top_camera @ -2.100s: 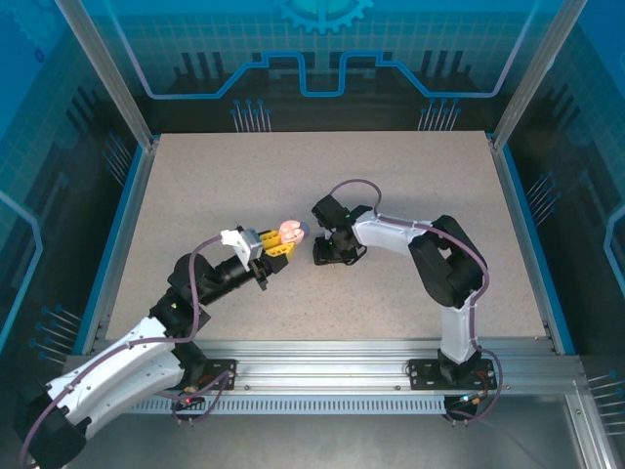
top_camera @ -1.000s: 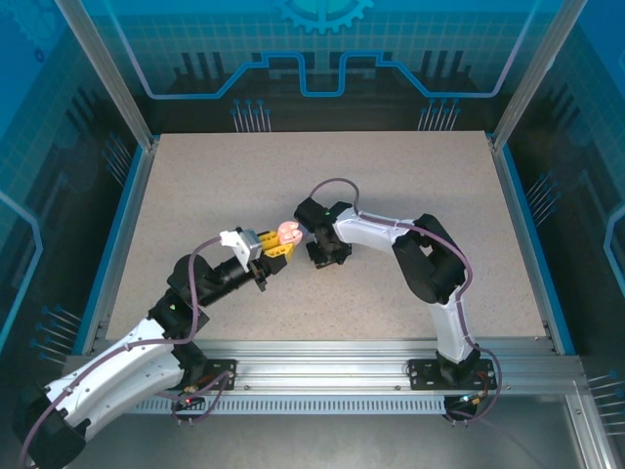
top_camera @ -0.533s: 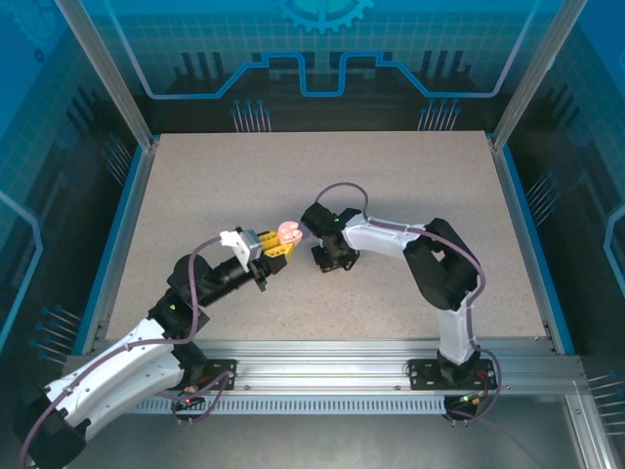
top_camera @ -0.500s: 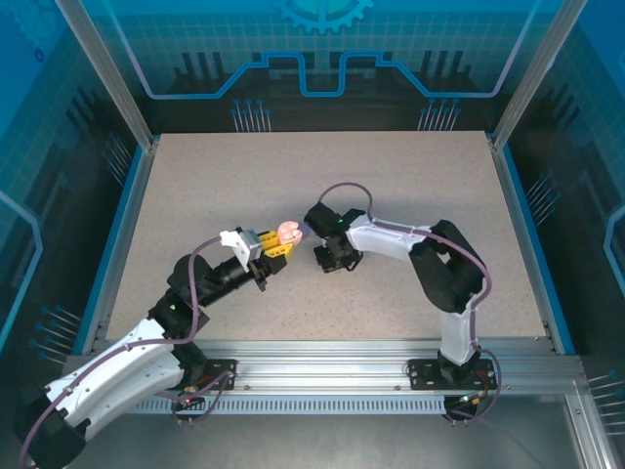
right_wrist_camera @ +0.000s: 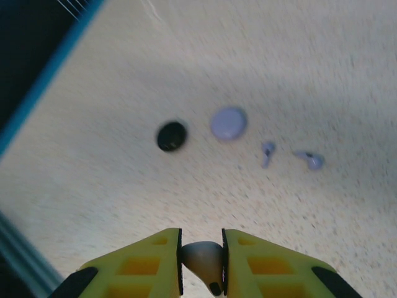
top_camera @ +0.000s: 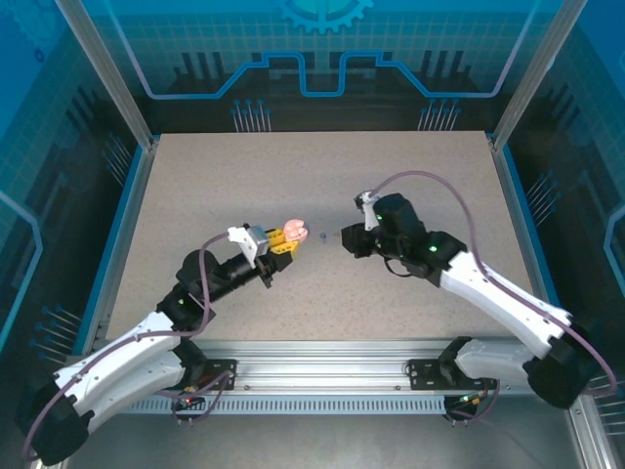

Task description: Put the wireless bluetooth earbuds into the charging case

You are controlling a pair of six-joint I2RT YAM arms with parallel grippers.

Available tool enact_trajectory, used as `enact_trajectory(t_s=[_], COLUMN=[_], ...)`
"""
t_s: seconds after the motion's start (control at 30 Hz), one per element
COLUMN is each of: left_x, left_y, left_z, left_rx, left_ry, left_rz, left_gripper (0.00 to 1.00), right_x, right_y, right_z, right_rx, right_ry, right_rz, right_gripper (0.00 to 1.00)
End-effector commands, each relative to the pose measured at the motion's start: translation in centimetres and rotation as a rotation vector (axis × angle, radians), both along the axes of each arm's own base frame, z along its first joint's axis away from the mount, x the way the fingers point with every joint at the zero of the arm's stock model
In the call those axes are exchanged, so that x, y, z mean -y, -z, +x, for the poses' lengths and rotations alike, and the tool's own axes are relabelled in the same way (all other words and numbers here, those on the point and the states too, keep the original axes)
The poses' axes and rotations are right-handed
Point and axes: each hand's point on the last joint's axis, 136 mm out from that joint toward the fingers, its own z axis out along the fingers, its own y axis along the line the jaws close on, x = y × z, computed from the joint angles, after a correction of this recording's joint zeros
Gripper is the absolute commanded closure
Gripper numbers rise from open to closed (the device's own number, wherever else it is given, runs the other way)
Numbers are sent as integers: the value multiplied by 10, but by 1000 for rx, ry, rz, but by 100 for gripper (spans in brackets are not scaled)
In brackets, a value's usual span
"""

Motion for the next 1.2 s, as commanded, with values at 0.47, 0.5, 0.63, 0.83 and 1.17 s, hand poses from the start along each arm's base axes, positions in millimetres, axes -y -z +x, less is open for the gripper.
enact_trajectory(t_s=[0.47,0.5,0.63,0.83,1.17], left_x=[26,26,26,25,23], left_y=[-18,-18,-19,-20,-22], left_z=[3,3,3,2,0], left_rx=[53,53,56,59,61], left_ry=[108,110,112,110,106], left_rz=[-71,-71,-72,-71,-73], left_gripper=[94,94,94,94,94], right_x=[-55,-60,-75,-89,-96], right_y=[-128,-130,-133,-128,-109], right_z=[-54,-54,-56,-51,-44], right_rx=[292,293,306,306,297], right_ry=[-326,-338,-375,-380,-362], right_rz=[294,297,280,250,185], right_gripper=[79,79,79,79,79])
